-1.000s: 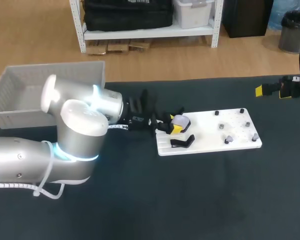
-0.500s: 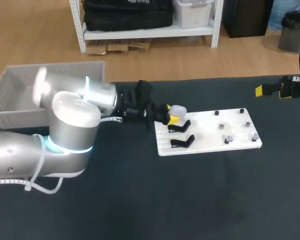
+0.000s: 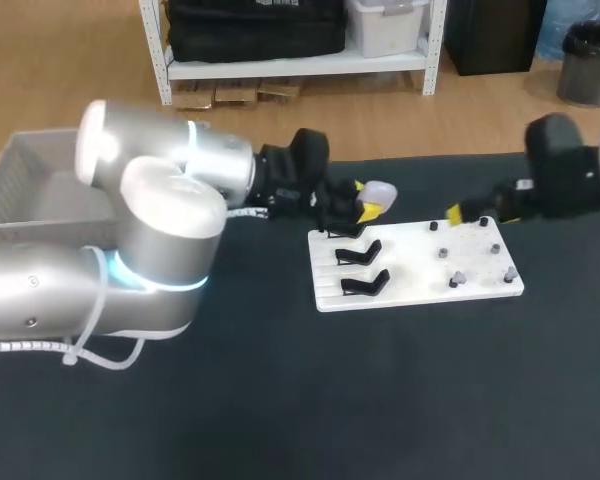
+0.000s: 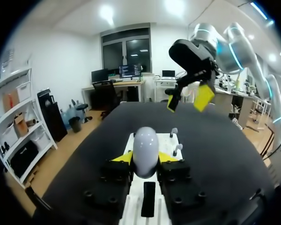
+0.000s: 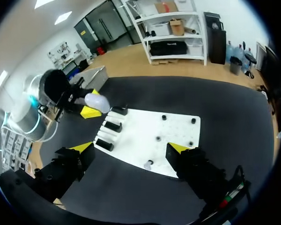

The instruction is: Pick up each earbud case from the left stands, insert the matching earbuds, close the lid, and place the case in the box.

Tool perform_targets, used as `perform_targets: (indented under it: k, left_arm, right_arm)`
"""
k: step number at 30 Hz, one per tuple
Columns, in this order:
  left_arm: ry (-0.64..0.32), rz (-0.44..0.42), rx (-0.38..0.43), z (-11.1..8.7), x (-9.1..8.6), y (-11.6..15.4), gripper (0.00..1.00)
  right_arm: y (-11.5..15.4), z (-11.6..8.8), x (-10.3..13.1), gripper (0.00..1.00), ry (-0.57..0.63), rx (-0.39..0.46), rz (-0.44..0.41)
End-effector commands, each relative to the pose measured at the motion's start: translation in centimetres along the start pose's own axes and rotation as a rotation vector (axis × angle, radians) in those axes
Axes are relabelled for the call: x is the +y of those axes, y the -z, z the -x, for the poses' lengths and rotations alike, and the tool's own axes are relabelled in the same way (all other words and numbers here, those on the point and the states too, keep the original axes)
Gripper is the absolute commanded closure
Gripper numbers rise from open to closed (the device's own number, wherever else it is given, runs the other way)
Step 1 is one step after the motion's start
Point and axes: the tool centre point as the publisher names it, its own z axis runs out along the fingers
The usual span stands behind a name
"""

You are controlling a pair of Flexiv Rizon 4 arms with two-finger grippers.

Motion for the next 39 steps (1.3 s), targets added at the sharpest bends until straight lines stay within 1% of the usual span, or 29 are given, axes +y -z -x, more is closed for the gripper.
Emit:
perform_targets:
  k: [1, 5, 12, 27, 39]
  left_arm:
    - [-0.009, 0.0, -0.005, 1.2, -0.1, -0.8, 1.0]
    - [-0.032, -0.022, -0.009, 1.9, -1.1, -1.2, 1.0]
    - [-0.061, -0.023, -0.016, 2.1, -2.3, -1.4, 1.0]
    - [-0.063, -0.042, -0.005, 1.7, -3.4, -2.0, 1.0]
    - [-0.072, -0.079, -0.04, 2.0, -4.4, -2.0, 1.0]
  right_arm:
    - [-1.4, -0.1, 1.0, 0.0, 0.009, 0.022, -0.004]
    - [-2.1, 0.1, 1.0, 0.0, 0.01, 0.032, 0.001]
    - [-2.6, 0.9, 1.0, 0.0, 0.013, 0.041, 0.003]
    - [-2.8, 1.8, 1.1, 0.0, 0.024, 0.031, 0.011]
    - [-2.4, 3.2, 0.5, 0.0, 0.033, 0.016, -0.008]
